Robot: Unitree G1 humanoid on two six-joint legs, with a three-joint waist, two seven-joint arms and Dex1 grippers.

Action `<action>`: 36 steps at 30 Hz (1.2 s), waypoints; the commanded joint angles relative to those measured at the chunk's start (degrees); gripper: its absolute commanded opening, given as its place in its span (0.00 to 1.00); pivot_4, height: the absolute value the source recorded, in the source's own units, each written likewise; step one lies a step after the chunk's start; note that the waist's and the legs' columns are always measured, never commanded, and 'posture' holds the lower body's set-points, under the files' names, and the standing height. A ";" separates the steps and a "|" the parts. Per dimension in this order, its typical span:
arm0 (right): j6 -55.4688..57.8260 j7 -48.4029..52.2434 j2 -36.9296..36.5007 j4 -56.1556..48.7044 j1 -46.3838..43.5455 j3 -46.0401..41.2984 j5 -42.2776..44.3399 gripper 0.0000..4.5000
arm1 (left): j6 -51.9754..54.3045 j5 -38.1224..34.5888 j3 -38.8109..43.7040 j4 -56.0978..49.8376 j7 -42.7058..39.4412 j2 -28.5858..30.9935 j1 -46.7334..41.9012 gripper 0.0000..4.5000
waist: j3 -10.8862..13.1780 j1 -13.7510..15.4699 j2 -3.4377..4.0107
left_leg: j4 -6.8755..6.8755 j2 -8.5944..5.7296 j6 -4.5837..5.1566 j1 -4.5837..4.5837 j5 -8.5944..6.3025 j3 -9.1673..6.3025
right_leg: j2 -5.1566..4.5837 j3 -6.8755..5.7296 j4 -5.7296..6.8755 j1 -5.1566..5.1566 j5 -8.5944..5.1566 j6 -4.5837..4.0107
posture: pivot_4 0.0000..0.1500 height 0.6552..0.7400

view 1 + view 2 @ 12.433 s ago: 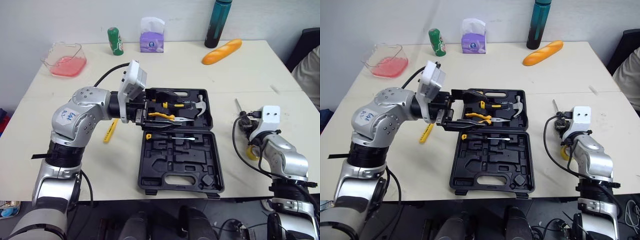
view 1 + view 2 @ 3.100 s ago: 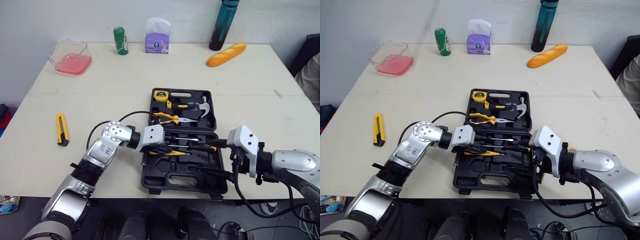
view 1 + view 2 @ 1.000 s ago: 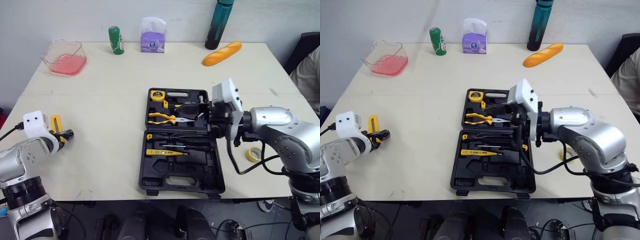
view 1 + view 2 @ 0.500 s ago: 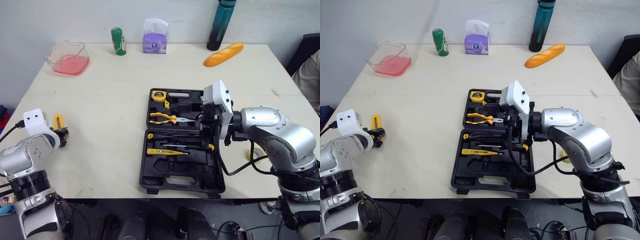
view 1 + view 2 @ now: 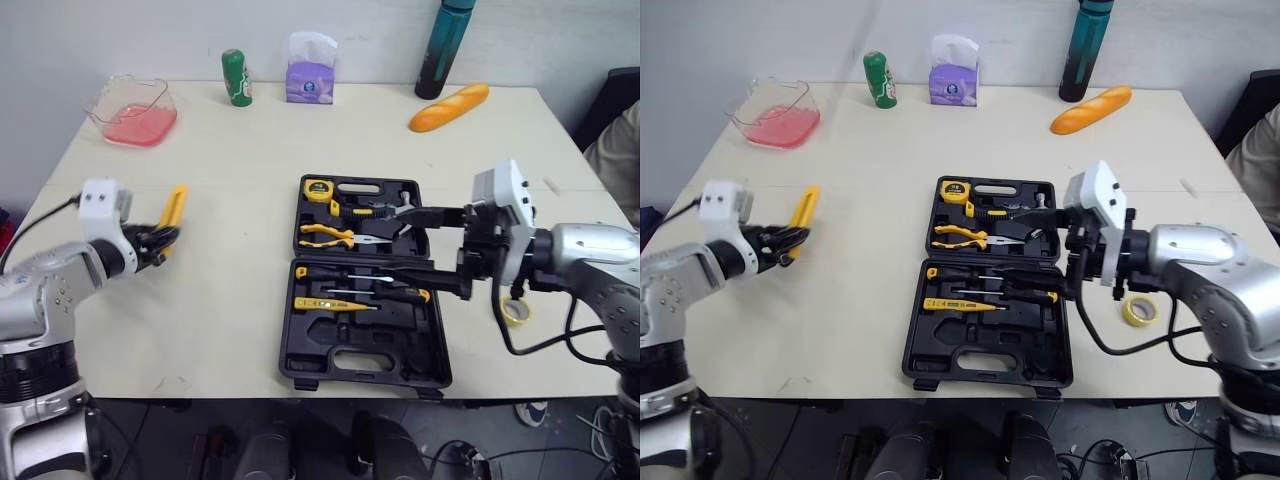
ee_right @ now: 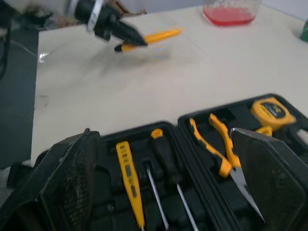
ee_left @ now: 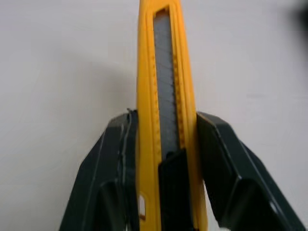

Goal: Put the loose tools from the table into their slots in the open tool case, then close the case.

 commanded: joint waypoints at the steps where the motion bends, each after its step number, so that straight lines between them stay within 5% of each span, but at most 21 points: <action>1: 1.85 3.00 -4.75 -5.00 8.56 -6.93 2.91 1.00 | -1.67 -6.94 -11.37 -8.26 -15.89 4.01 -3.83 0.29 | 0.02 0.15 0.05 | -0.02 0.00 -0.01 -0.01 -0.01 -0.05 | 0.04 -0.03 -0.04 0.03 0.00 0.00 | 1.00 0.94; 7: 3.69 1.65 -7.88 -9.32 20.10 -15.79 3.82 1.00 | -8.35 -4.39 -31.76 -8.30 -31.38 3.85 -11.94 0.29 | 0.10 -0.15 0.17 | 0.00 0.00 0.10 0.09 0.04 0.20 | 0.33 0.03 -0.02 0.09 0.03 0.04 | 1.00 0.94; 17: 5.62 -1.70 -6.43 -17.19 35.07 -24.98 6.16 1.00 | -12.08 7.03 -52.97 -2.60 -37.37 -3.49 -23.38 0.29 | 0.11 0.69 0.18 | 0.08 -0.10 0.33 -0.01 0.09 0.12 | 0.38 0.06 -0.09 0.15 0.09 0.16 | 1.00 0.94; 36: 2.72 -4.56 -6.64 -18.65 39.91 -23.72 5.85 1.00 | -15.90 17.58 -59.28 4.06 -37.90 -14.08 -24.29 0.29 | 0.11 1.70 0.17 | 0.16 -0.12 0.46 0.02 0.12 0.00 | 0.32 0.05 -0.10 0.26 0.12 0.19 | 1.00 0.94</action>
